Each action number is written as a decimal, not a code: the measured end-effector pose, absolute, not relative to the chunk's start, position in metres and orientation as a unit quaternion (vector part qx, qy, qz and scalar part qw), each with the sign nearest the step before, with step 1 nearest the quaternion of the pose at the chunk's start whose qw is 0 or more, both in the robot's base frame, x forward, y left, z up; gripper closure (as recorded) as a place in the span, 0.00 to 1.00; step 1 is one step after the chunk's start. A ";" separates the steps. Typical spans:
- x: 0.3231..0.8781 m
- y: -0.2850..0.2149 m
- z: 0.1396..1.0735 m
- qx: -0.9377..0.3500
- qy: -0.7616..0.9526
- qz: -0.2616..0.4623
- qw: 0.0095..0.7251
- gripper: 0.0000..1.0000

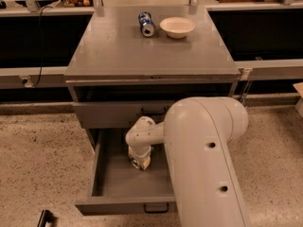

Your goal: Pick green can from middle drawer and place on counter

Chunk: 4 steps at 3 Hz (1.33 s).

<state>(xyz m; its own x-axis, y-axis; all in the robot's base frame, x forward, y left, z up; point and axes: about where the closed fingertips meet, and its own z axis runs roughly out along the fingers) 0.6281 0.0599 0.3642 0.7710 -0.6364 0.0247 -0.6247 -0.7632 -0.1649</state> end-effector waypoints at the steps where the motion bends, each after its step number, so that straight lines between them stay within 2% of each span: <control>1: 0.616 0.063 0.387 -0.934 0.340 -0.025 0.109 0.79; 2: 0.591 0.057 0.445 -0.910 0.370 -0.013 0.185 0.99; 4: 0.560 0.074 0.578 -0.849 0.381 0.055 0.362 1.00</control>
Offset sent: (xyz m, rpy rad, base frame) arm -0.0748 -0.0339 0.1803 0.4707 -0.0750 -0.1806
